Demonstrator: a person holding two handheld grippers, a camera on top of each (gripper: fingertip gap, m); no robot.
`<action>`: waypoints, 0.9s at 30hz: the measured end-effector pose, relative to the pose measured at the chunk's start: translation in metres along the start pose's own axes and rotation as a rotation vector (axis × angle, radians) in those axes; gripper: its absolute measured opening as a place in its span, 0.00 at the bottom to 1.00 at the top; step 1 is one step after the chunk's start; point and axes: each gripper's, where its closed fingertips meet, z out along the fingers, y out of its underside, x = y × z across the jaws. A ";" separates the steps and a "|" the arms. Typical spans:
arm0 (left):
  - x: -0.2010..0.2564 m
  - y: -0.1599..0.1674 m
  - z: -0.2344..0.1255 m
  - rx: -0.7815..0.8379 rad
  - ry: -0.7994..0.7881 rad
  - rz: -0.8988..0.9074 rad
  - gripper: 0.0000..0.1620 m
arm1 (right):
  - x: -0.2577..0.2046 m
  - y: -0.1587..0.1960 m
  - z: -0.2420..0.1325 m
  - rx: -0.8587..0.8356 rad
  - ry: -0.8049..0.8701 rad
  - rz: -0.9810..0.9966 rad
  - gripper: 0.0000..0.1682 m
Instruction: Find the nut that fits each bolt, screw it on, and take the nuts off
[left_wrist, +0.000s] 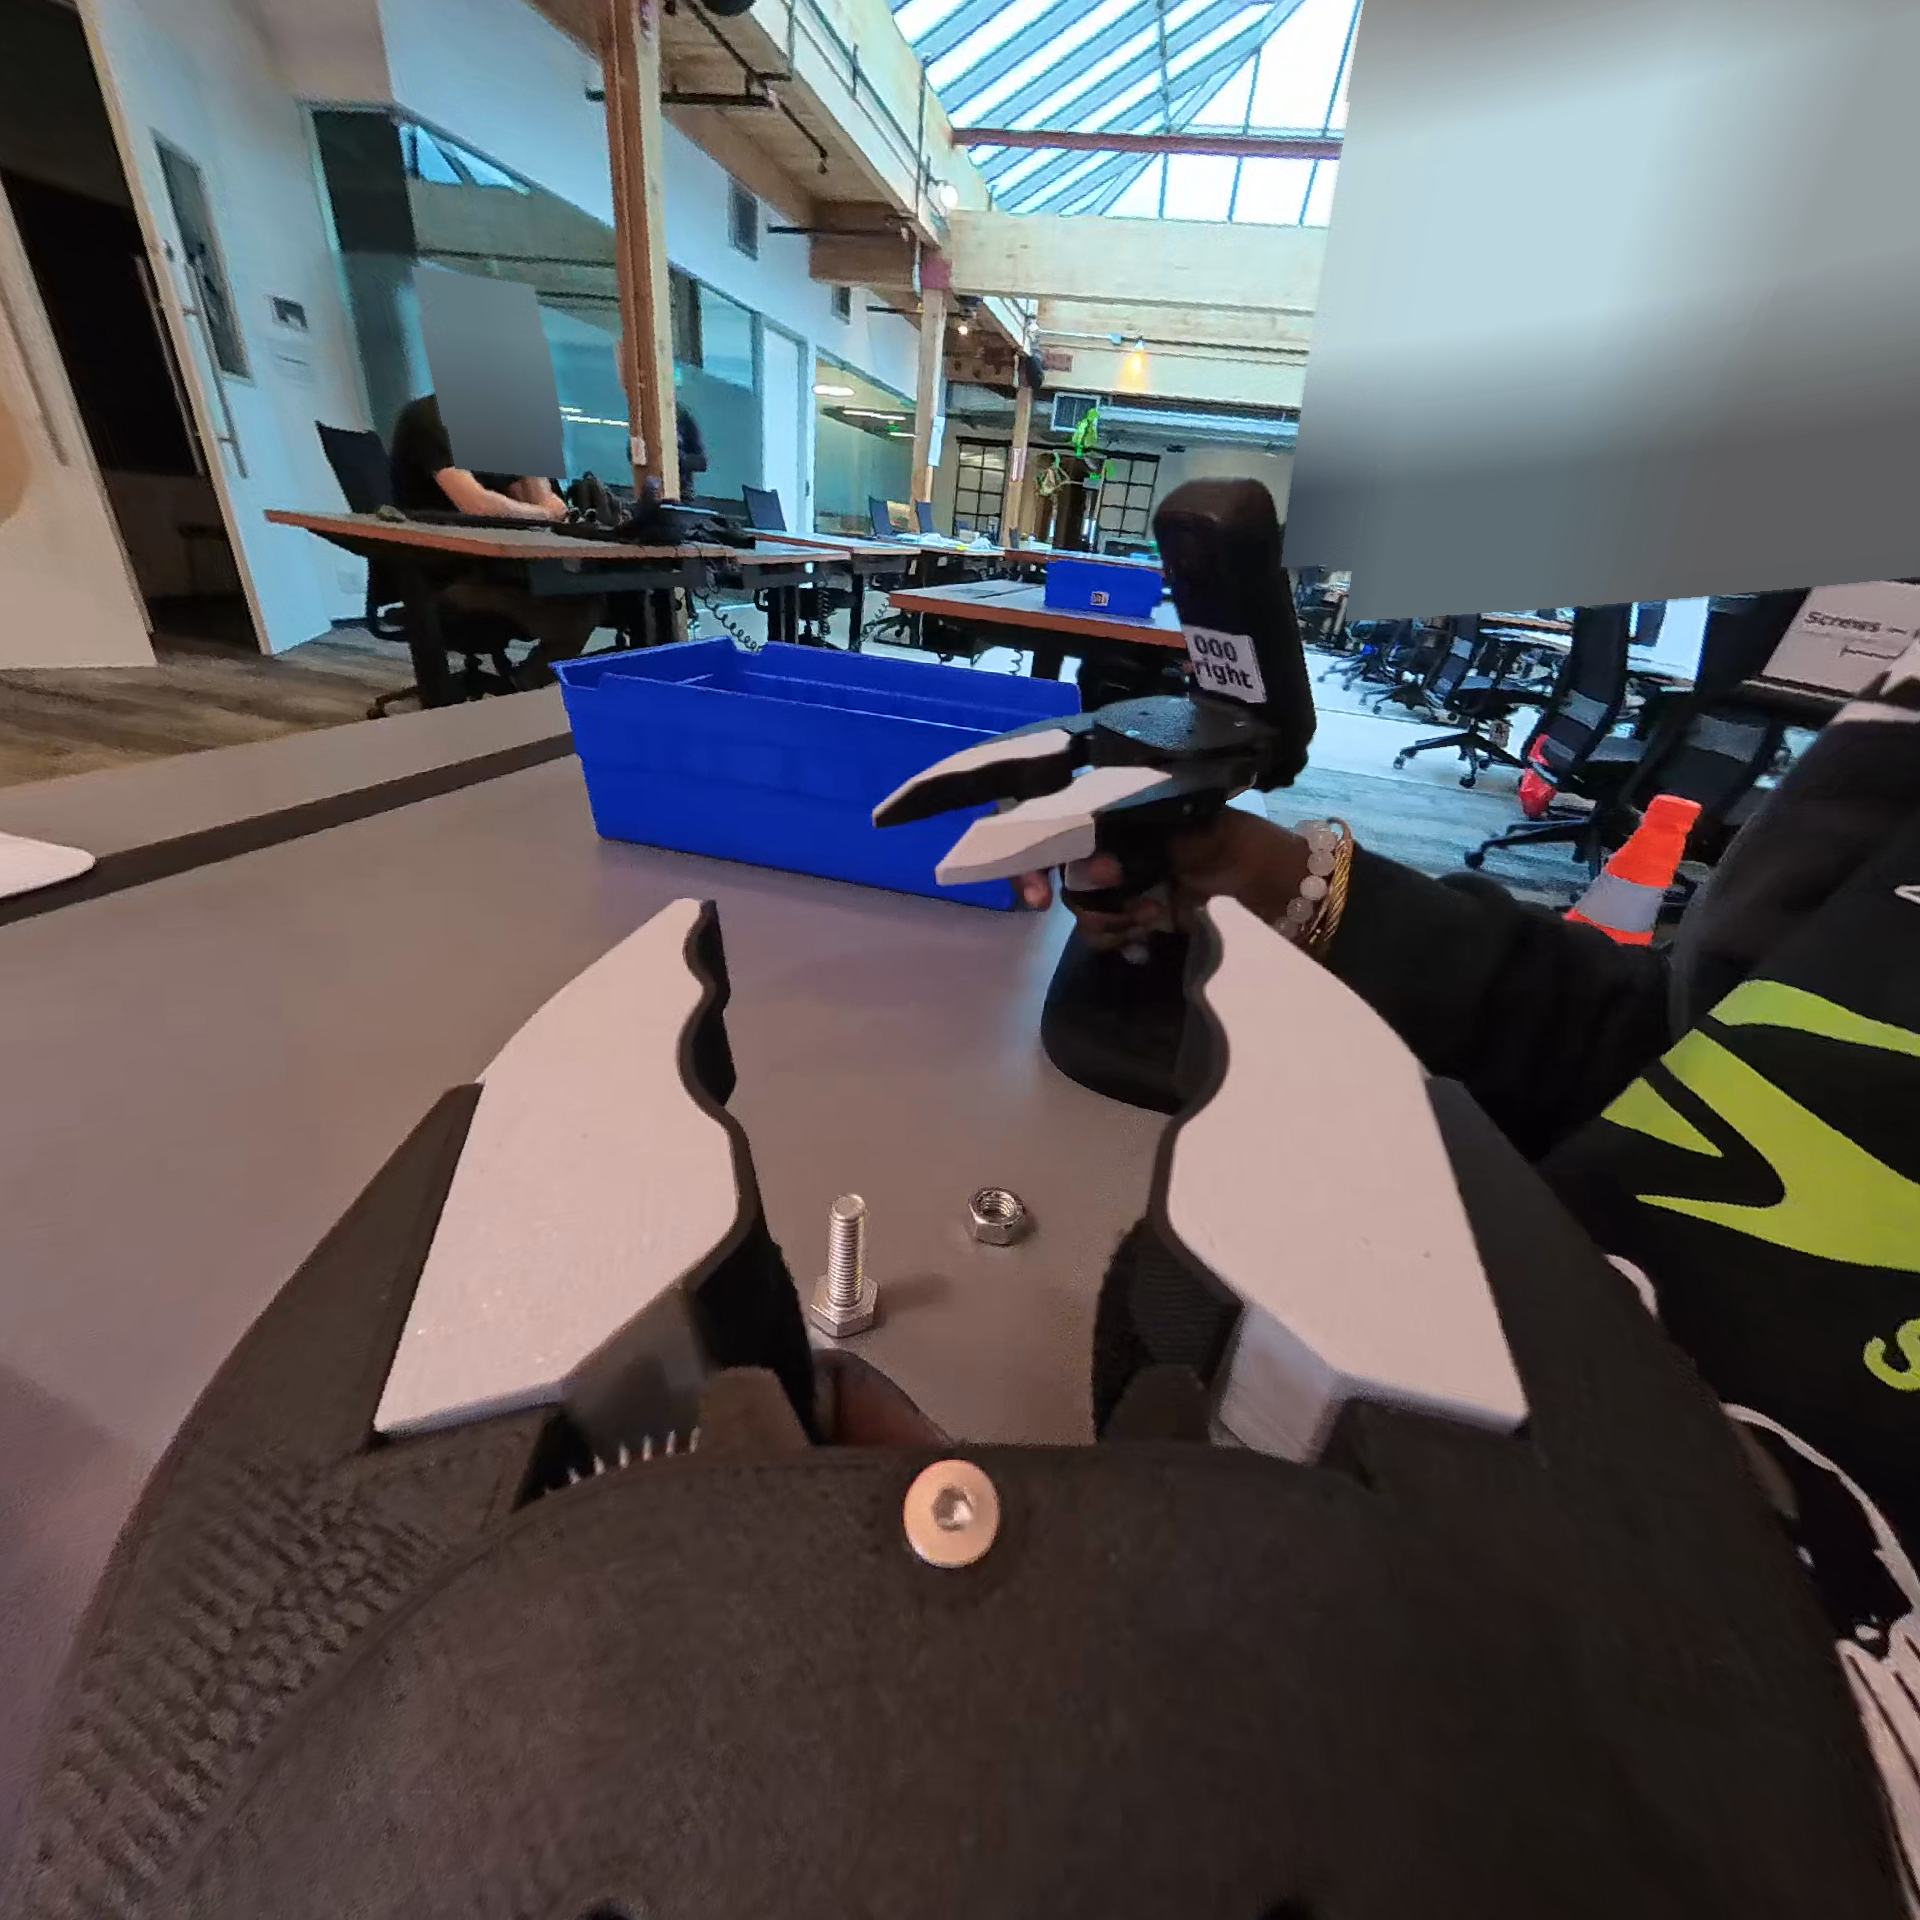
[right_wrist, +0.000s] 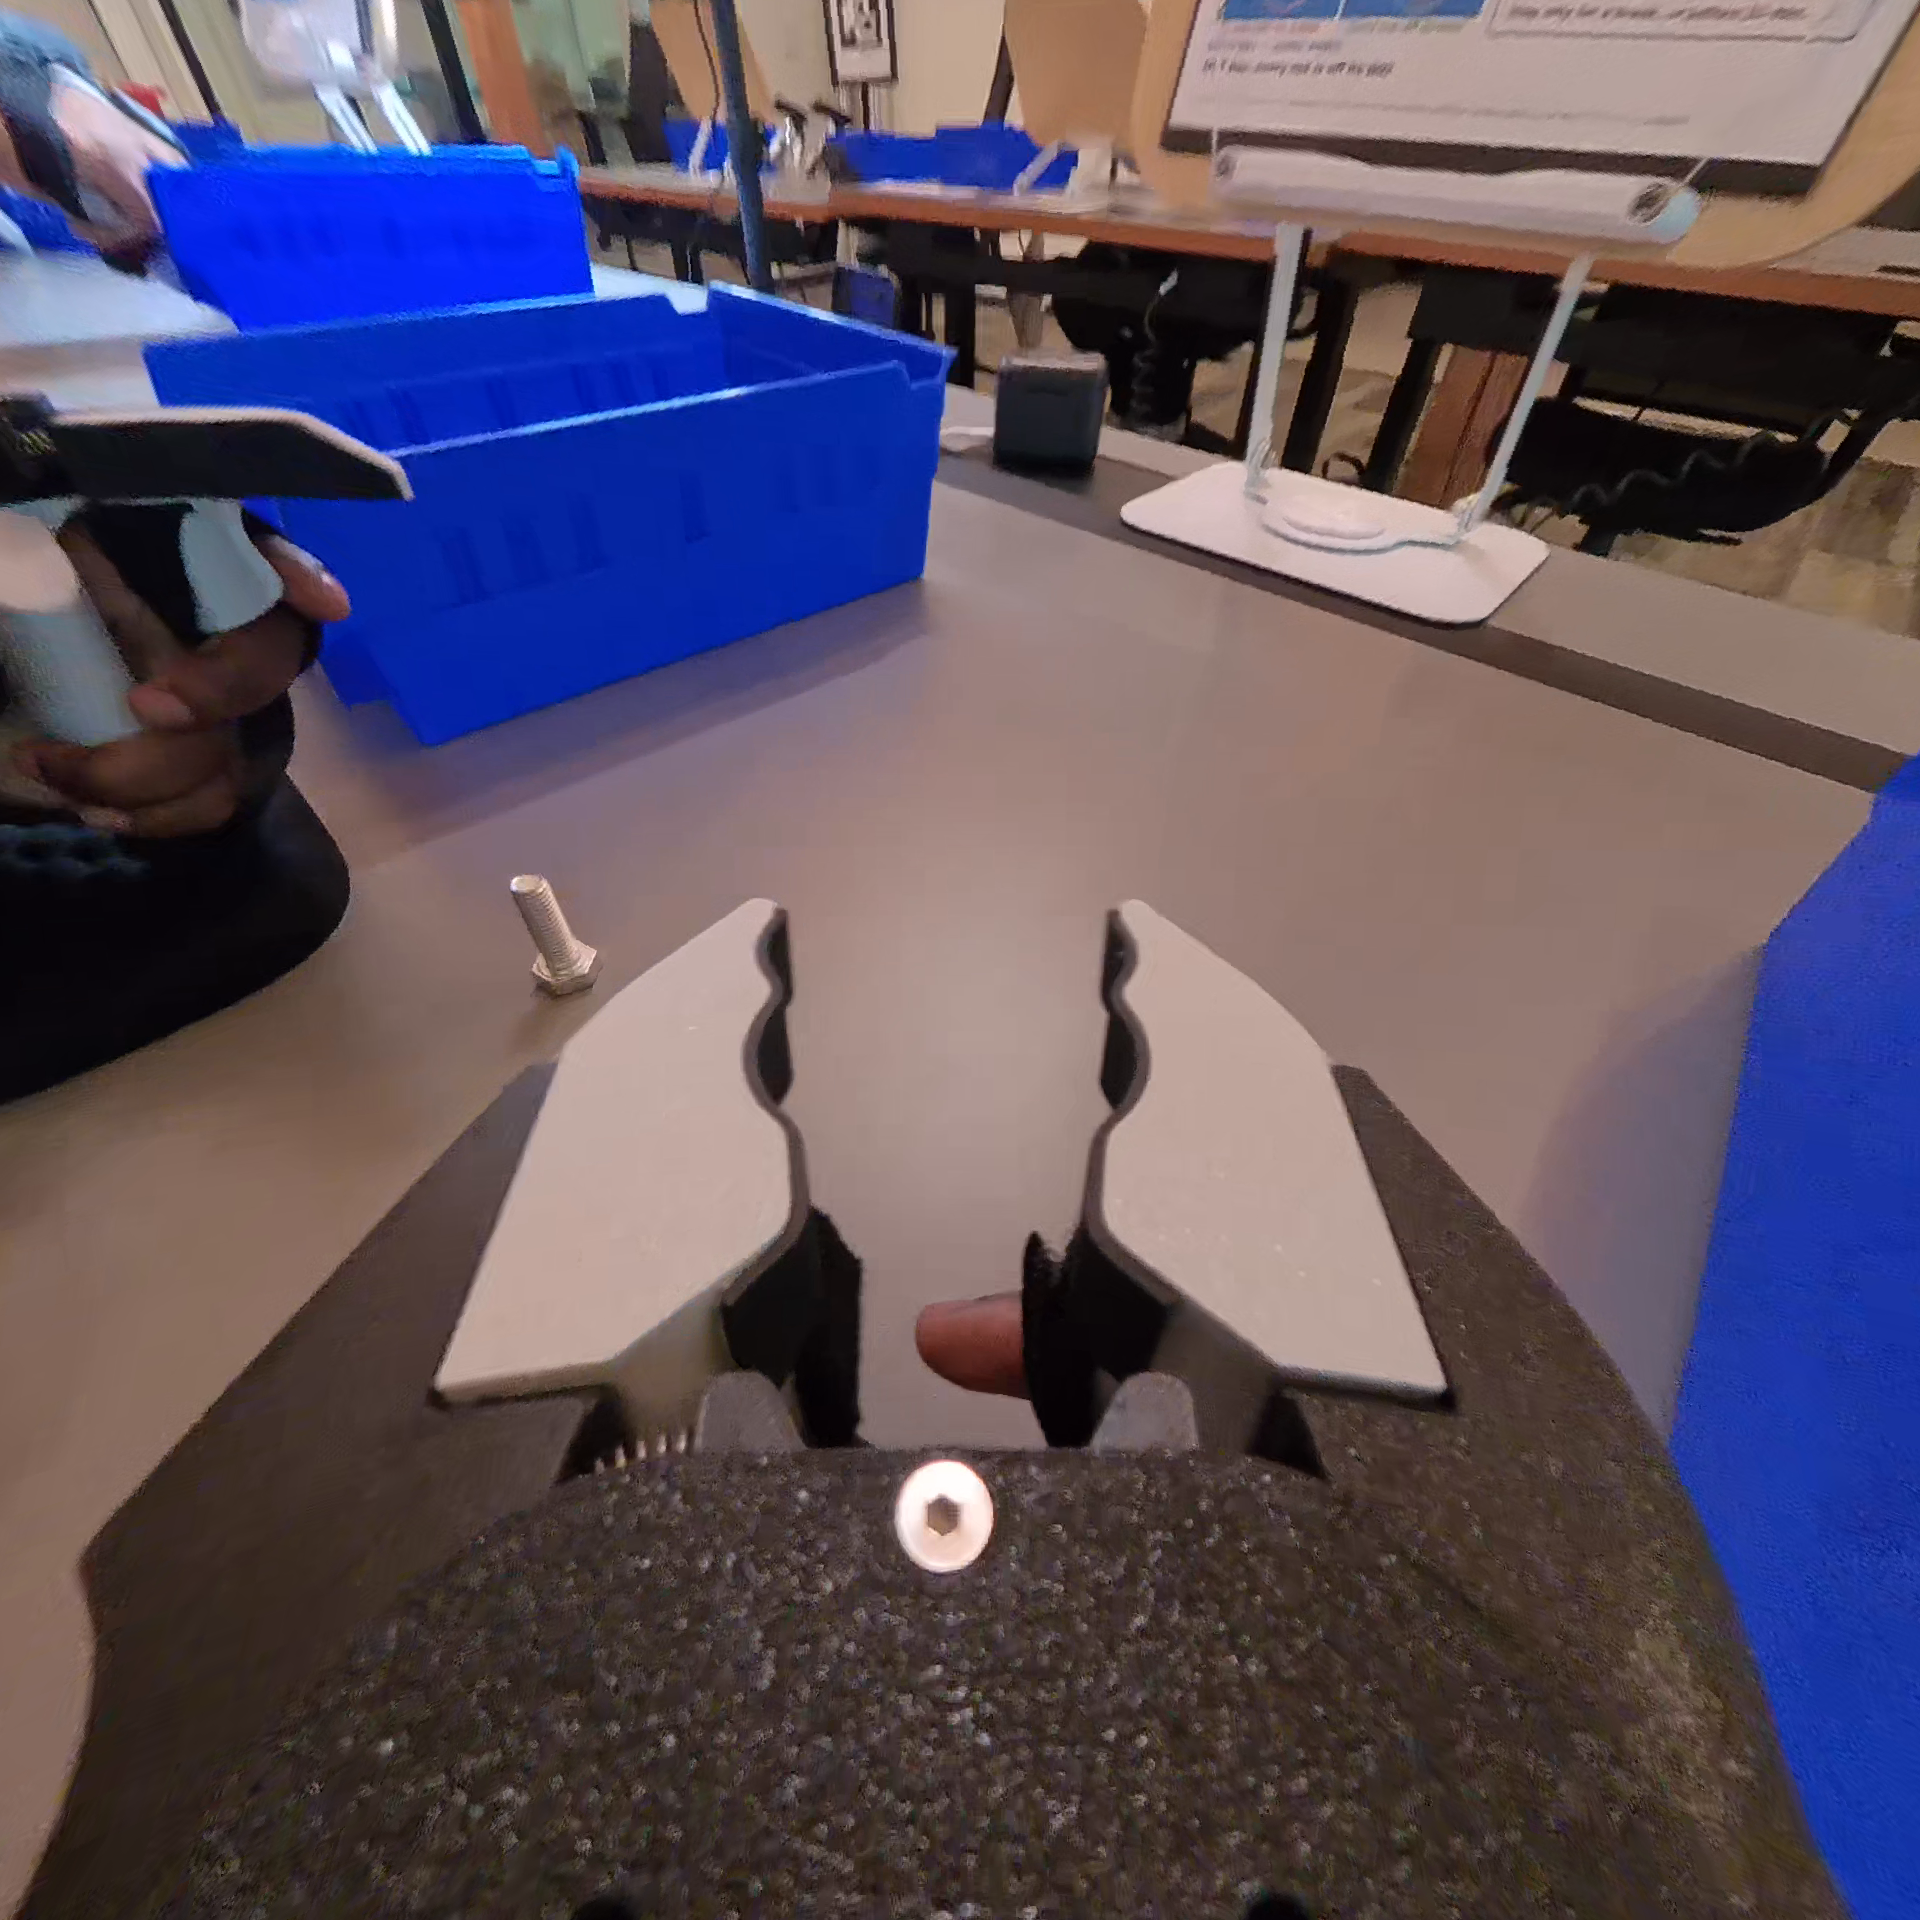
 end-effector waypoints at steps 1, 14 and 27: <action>0.001 0.000 0.000 0.000 0.001 0.012 0.53 | -0.006 -0.001 0.004 -0.021 -0.008 -0.008 0.38; -0.002 0.004 -0.001 -0.005 -0.008 -0.005 0.55 | -0.114 0.025 0.069 -0.271 -0.390 -0.045 0.18; 0.000 0.013 0.002 -0.062 -0.021 0.008 0.44 | -0.099 -0.013 0.058 -0.123 -0.345 0.062 0.00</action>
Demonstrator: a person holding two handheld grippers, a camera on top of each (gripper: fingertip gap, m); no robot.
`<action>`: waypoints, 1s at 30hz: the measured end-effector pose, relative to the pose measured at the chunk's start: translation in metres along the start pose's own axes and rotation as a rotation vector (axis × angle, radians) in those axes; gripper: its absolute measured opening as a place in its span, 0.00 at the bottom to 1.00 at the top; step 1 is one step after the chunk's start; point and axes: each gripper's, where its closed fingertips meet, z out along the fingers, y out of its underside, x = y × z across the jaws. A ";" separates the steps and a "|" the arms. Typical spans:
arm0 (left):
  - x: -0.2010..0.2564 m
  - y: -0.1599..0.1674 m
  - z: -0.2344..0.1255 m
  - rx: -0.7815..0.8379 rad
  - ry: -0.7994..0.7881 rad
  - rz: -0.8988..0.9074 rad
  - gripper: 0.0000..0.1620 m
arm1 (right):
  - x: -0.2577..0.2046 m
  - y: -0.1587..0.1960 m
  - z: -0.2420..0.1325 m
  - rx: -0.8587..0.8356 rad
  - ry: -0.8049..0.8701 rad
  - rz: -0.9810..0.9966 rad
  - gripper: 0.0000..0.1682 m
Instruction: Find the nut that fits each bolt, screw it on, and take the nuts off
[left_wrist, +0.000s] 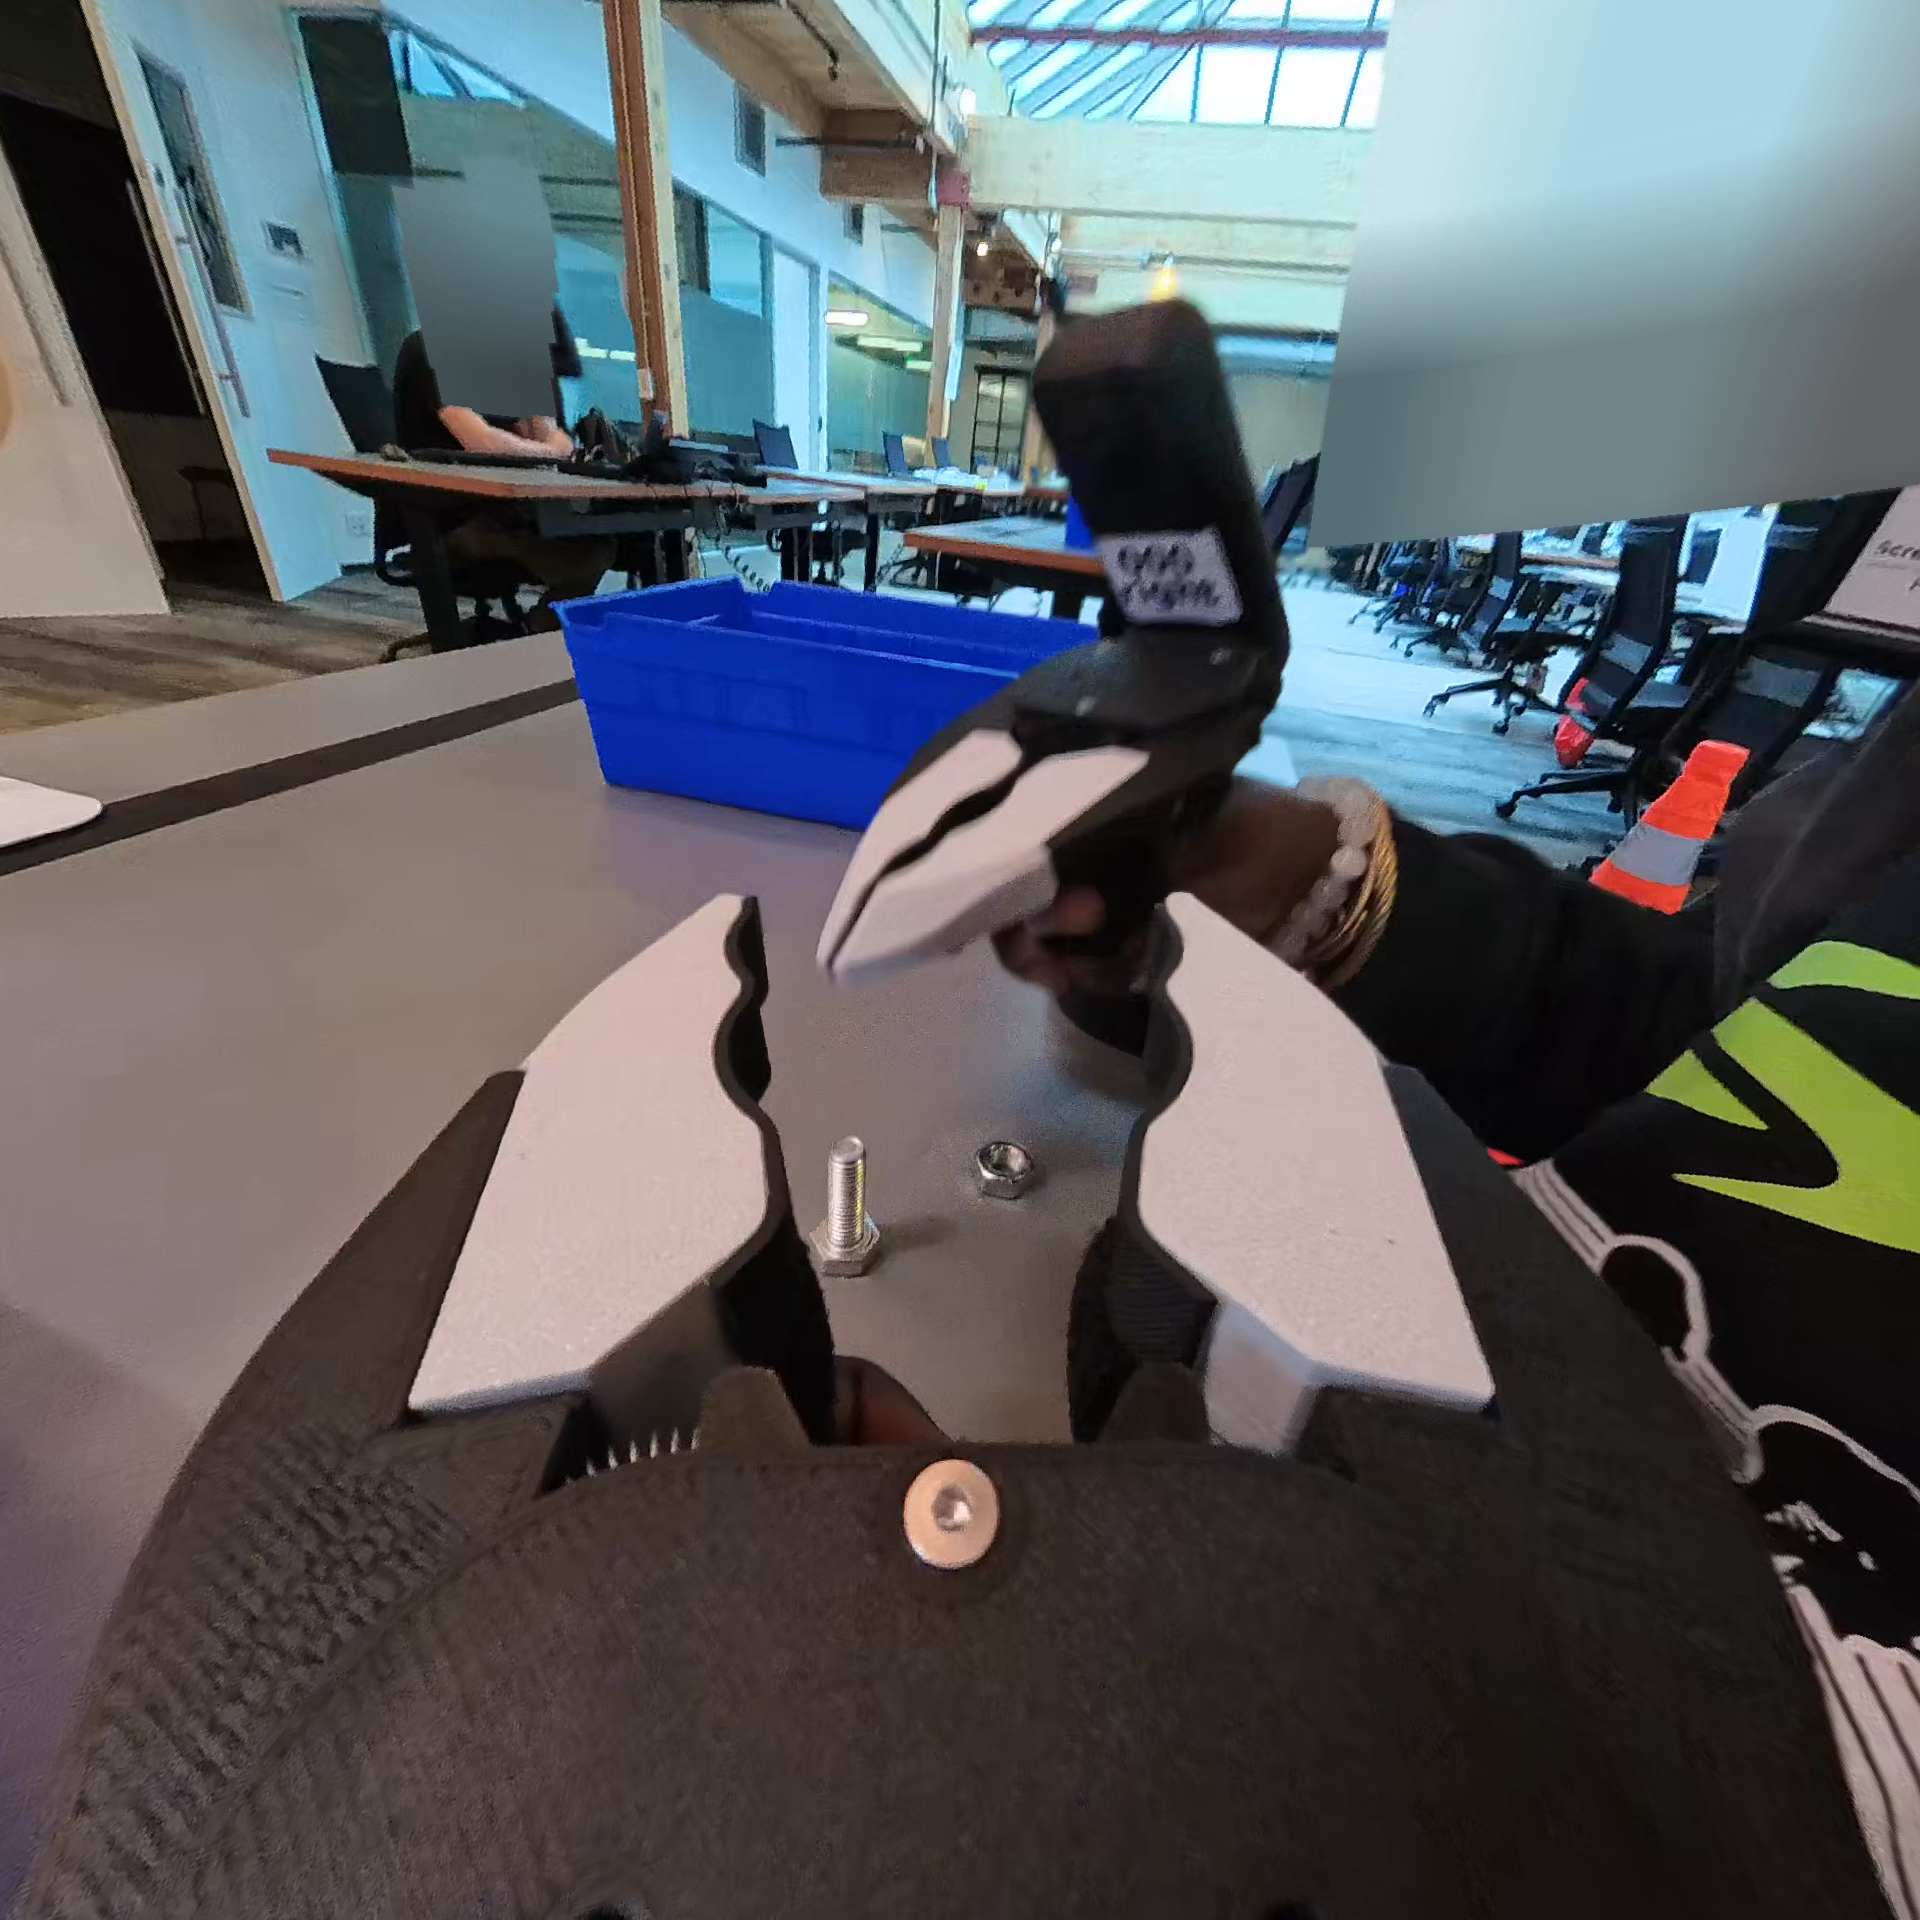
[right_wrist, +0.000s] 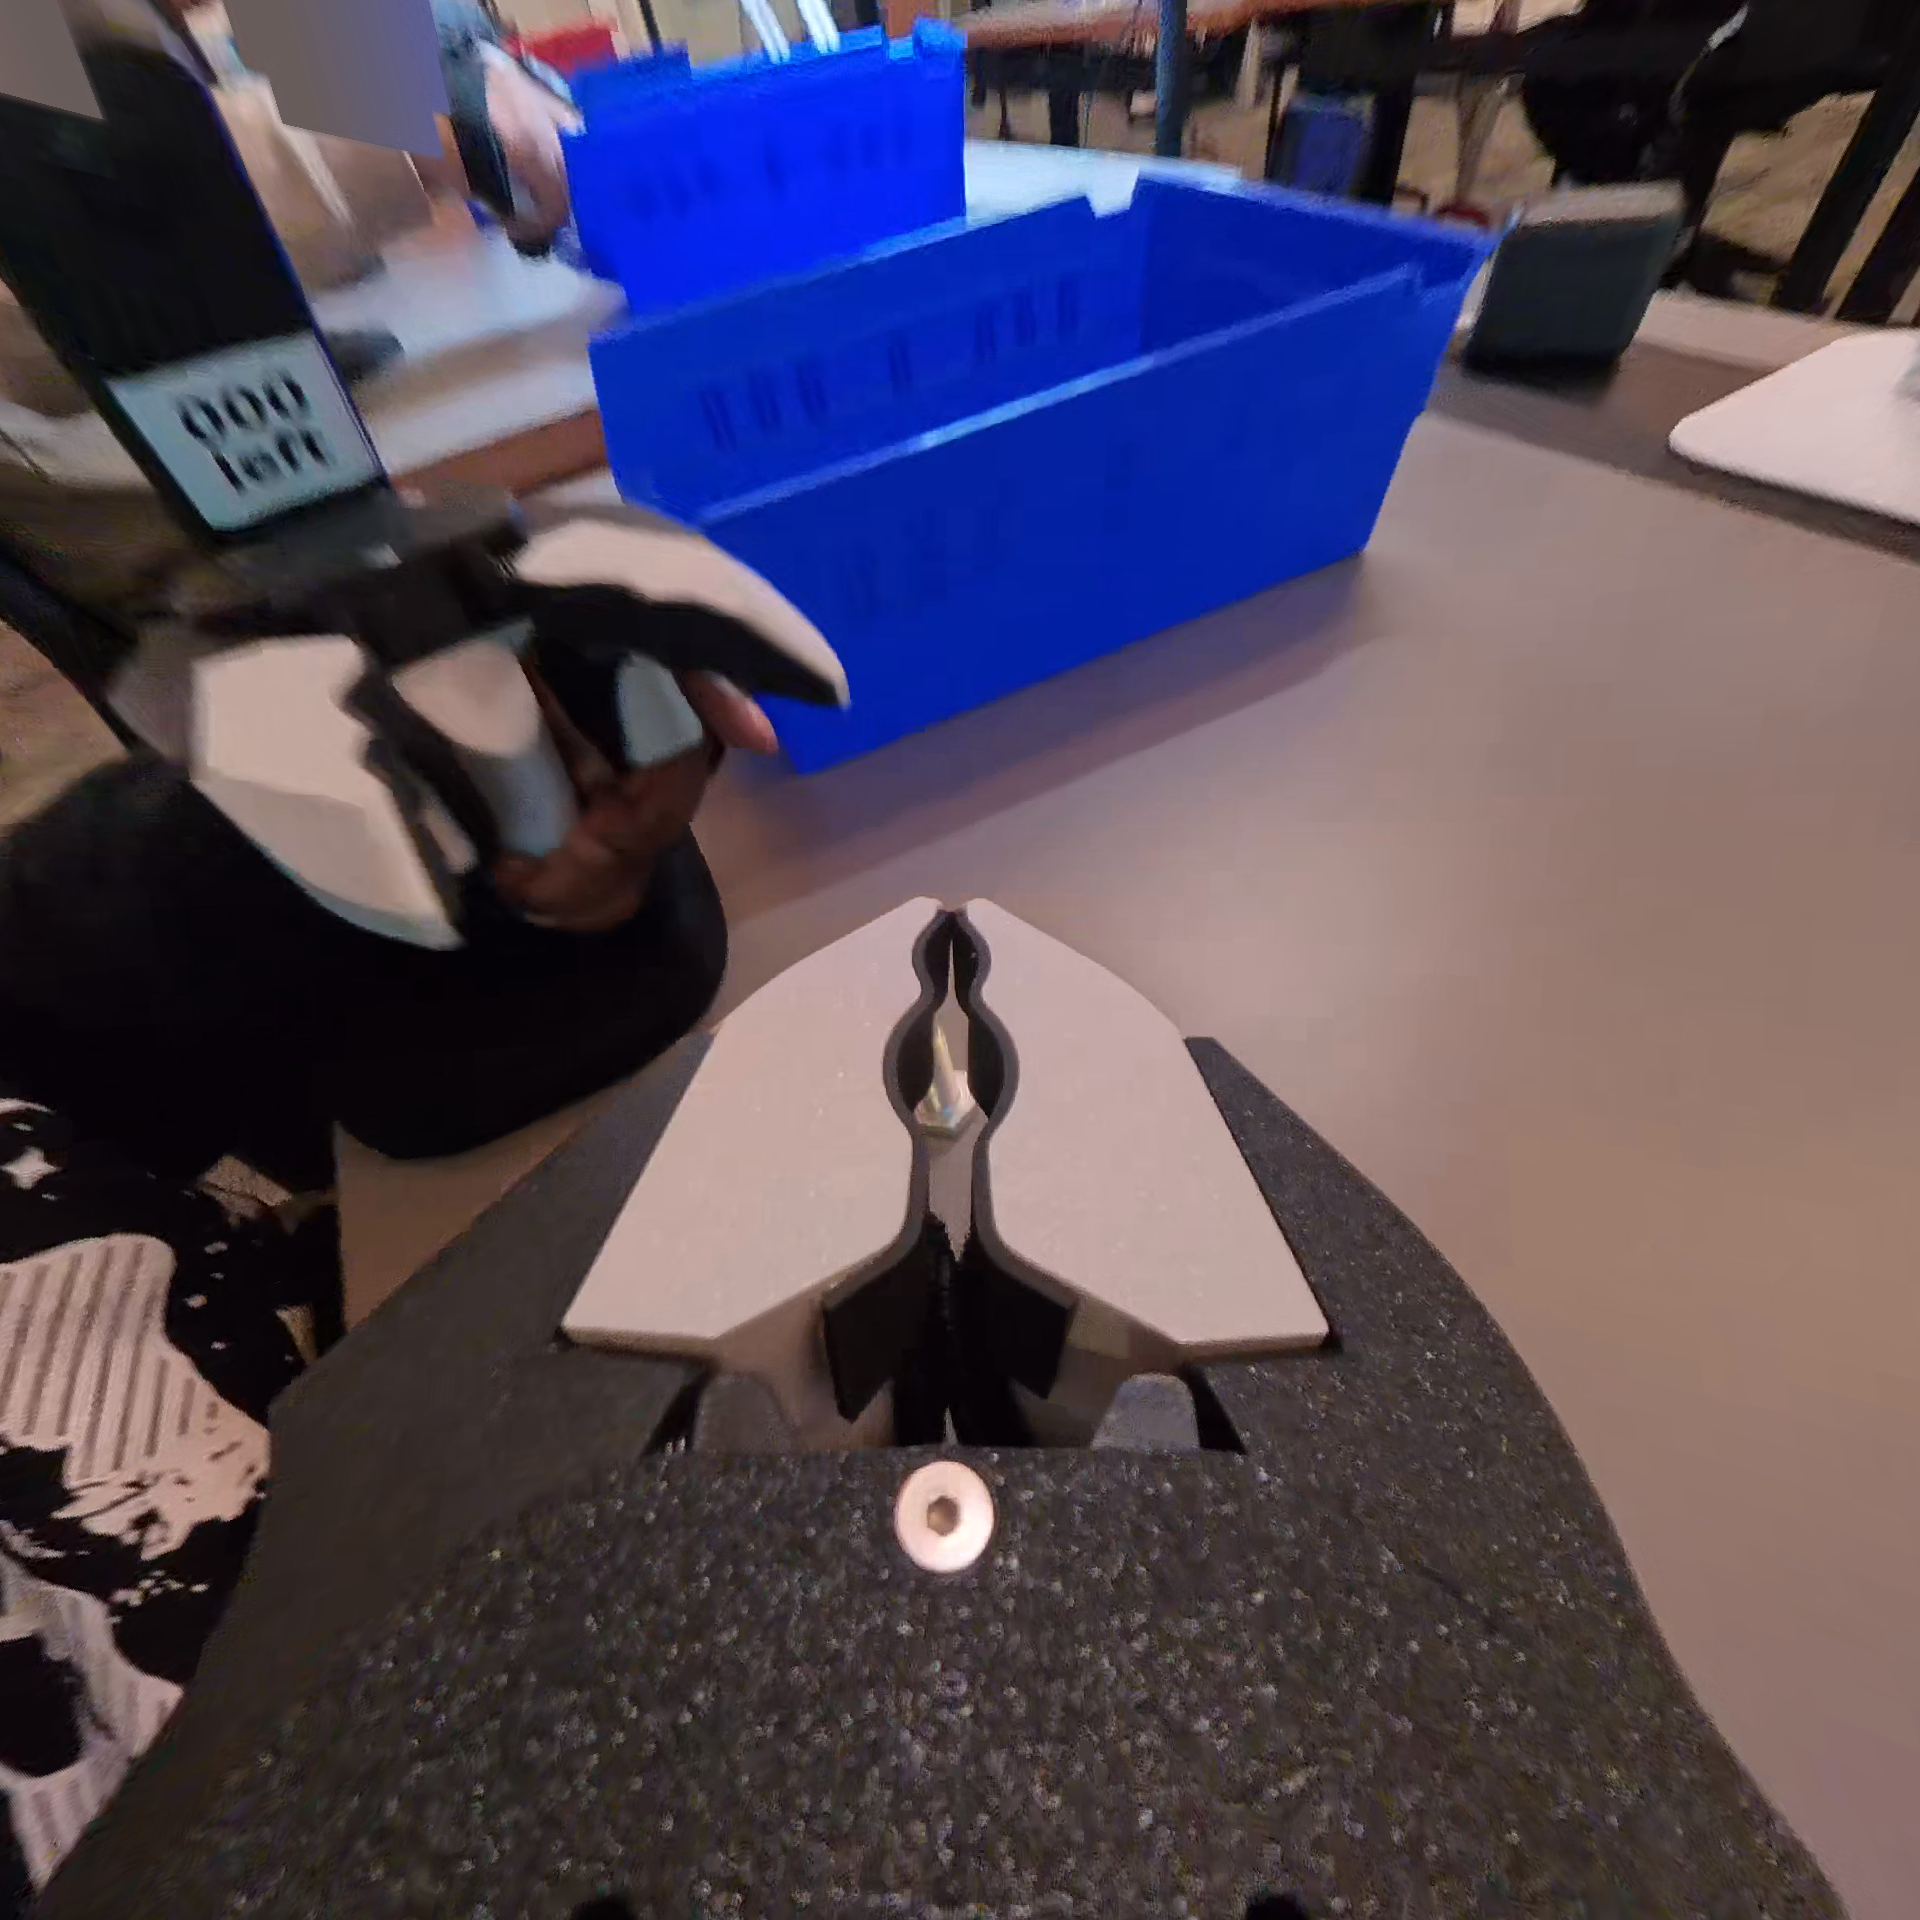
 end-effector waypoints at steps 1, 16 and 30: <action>-0.001 0.003 0.002 -0.024 -0.013 0.007 0.44 | -0.001 -0.007 -0.005 0.022 -0.004 0.001 0.00; 0.004 0.008 0.004 -0.062 0.000 0.044 0.44 | -0.005 0.053 0.026 -0.311 -0.002 -0.148 0.06; 0.001 0.011 0.008 -0.091 -0.055 0.086 0.44 | -0.002 -0.013 -0.019 -0.062 0.037 -0.094 0.06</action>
